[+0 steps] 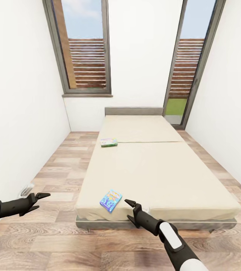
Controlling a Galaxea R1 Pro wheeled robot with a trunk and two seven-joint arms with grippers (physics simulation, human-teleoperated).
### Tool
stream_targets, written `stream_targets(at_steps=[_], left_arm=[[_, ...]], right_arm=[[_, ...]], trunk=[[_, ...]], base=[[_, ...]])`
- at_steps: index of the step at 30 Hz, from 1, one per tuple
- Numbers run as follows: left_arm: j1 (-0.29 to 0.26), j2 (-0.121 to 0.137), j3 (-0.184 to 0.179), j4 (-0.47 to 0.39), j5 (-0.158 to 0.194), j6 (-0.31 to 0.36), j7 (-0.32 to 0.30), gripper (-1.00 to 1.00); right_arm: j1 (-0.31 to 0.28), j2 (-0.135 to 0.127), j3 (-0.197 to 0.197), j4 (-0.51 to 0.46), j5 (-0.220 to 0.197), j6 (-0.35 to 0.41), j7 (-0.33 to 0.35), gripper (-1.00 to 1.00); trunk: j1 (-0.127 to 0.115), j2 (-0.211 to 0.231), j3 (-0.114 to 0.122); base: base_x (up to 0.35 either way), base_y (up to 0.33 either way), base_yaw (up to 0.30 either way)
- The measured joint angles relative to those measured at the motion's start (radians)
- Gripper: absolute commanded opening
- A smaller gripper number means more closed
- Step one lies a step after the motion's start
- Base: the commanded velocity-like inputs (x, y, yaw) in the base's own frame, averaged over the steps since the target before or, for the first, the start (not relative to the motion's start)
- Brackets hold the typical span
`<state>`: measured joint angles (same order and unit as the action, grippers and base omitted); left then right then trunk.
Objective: Put all the toys in the child's room - the three board games (two on the bed and one on the table), the two jigsaw puzzles on the table, and the tennis ball on the table - inside the toy box on the table in the child's room.
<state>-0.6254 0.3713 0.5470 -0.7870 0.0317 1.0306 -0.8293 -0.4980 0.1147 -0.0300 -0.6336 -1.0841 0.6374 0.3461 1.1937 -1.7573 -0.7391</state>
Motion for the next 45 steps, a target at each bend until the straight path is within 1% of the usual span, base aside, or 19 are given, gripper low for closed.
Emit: stream_targets(at_steps=[4,8,24,35,40,45], left_arm=[[0.000,0.000,0.000,0.000,0.000,0.000,-0.001,1.00],[0.000,0.000,0.000,0.000,0.000,-0.001,-0.001,1.00],[0.000,0.000,0.001,0.000,0.000,-0.003,-0.003,1.00],[0.000,0.000,-0.001,0.000,0.000,-0.004,-0.045,1.00],[0.000,0.000,-0.001,0.000,-0.001,-0.005,-0.051,1.00],[0.000,0.000,-0.001,0.000,-0.001,-0.005,-0.052,1.00]], right_arm=[[0.000,0.002,0.002,0.000,-0.021,0.001,0.000,1.00],[0.000,0.003,0.001,0.000,-0.027,0.000,0.000,1.00],[0.001,0.004,0.001,0.003,-0.028,-0.002,0.000,1.00],[0.001,0.007,0.002,0.003,-0.028,-0.002,0.001,1.00],[0.001,0.007,0.002,0.003,-0.028,-0.002,0.002,1.00],[0.001,0.007,0.002,0.003,-0.029,-0.002,0.002,1.00]], trunk=[[0.015,-0.028,-0.013],[0.031,-0.056,-0.025],[0.092,-0.168,-0.075],[0.134,-0.245,-0.110],[0.153,-0.280,-0.125],[0.153,-0.280,-0.125]], base=[[0.000,0.000,0.000],[0.000,0.000,0.000],[0.000,0.000,0.000],[0.000,0.000,0.000],[0.000,0.000,0.000],[0.000,0.000,0.000]])
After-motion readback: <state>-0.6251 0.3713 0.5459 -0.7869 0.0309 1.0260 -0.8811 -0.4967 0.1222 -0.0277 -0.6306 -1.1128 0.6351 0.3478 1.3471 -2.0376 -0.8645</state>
